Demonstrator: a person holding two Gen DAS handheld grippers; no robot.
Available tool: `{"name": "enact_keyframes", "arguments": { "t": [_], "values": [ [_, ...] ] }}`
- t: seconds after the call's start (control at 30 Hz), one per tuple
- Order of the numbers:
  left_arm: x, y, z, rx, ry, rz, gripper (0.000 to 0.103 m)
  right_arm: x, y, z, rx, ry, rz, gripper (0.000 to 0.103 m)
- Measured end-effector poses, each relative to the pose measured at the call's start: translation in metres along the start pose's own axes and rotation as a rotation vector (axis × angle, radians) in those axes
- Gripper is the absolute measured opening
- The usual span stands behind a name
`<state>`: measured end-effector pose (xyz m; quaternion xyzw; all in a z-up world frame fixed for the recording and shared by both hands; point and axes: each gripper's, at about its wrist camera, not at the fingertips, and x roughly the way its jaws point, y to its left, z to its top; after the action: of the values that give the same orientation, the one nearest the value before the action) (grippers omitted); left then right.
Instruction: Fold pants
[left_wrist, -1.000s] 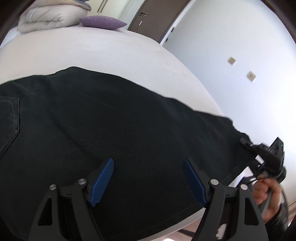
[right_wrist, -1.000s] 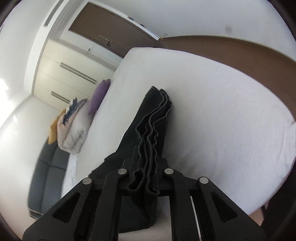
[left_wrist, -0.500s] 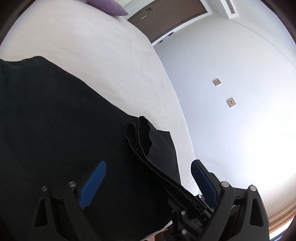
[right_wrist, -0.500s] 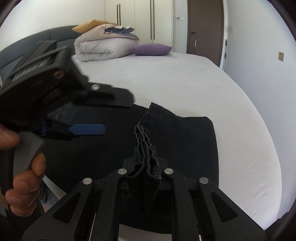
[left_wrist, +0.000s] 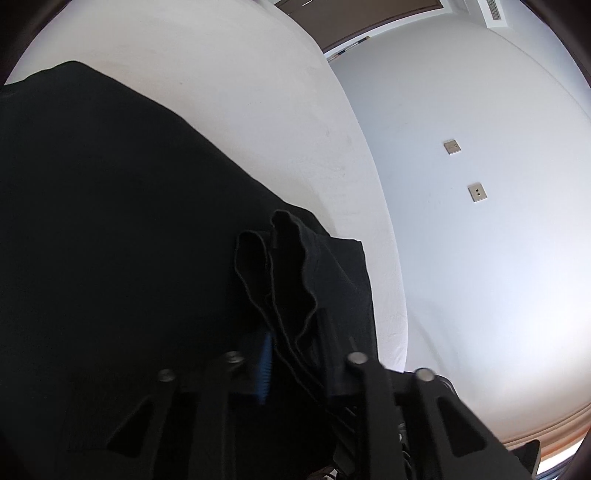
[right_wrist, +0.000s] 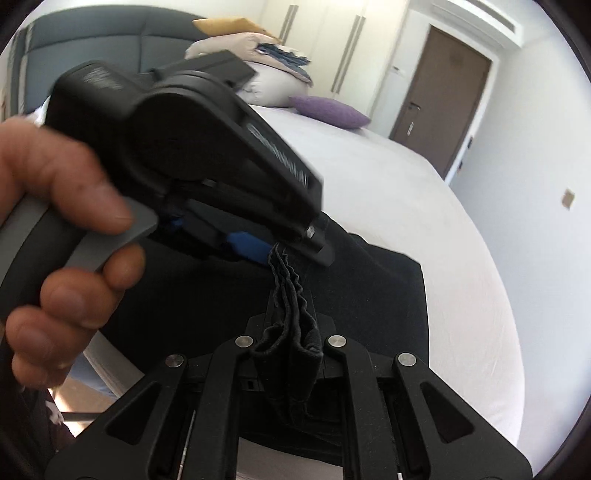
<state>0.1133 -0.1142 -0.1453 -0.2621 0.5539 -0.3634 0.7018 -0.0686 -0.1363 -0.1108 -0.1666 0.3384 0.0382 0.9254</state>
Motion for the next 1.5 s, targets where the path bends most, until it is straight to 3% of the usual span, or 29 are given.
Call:
{"name": "enact_keyframes", "arguments": {
  "t": [0.07, 0.43, 0.73, 1.0, 1.13, 1.23, 1.27, 1.3, 1.37, 1.5],
  "values": [
    [-0.006, 0.004, 0.0, 0.009, -0.004, 0.005, 0.008, 0.0, 0.012, 0.003, -0.035, 0.001, 0.008, 0.009],
    [-0.06, 0.023, 0.003, 0.054, -0.071, 0.081, 0.007, 0.007, 0.071, 0.039, -0.164, -0.024, 0.127, 0.009],
    [-0.111, 0.079, 0.014, 0.021, -0.112, 0.18, 0.007, 0.035, 0.133, 0.077, -0.195, -0.001, 0.275, 0.009],
    [-0.11, 0.098, 0.007, 0.004, -0.1, 0.198, 0.008, 0.054, 0.165, 0.076, -0.198, 0.06, 0.32, 0.01],
    [-0.112, 0.098, 0.008, 0.015, -0.119, 0.216, 0.016, 0.072, 0.154, 0.1, -0.174, 0.084, 0.344, 0.011],
    [-0.135, 0.094, 0.002, 0.035, -0.169, 0.297, 0.031, 0.07, 0.127, 0.103, -0.137, 0.108, 0.403, 0.018],
    [-0.143, 0.09, 0.0, 0.043, -0.197, 0.332, 0.043, 0.066, 0.121, 0.101, -0.12, 0.112, 0.429, 0.028],
    [-0.15, 0.085, -0.003, 0.053, -0.231, 0.381, 0.048, 0.061, 0.114, 0.098, -0.097, 0.111, 0.464, 0.047],
    [-0.167, 0.074, -0.01, 0.089, -0.283, 0.465, 0.054, 0.049, 0.096, 0.09, -0.043, 0.105, 0.538, 0.062],
    [-0.165, 0.047, -0.031, 0.21, -0.311, 0.62, 0.054, 0.034, 0.039, 0.074, 0.131, 0.123, 0.657, 0.062]
  ]
}}
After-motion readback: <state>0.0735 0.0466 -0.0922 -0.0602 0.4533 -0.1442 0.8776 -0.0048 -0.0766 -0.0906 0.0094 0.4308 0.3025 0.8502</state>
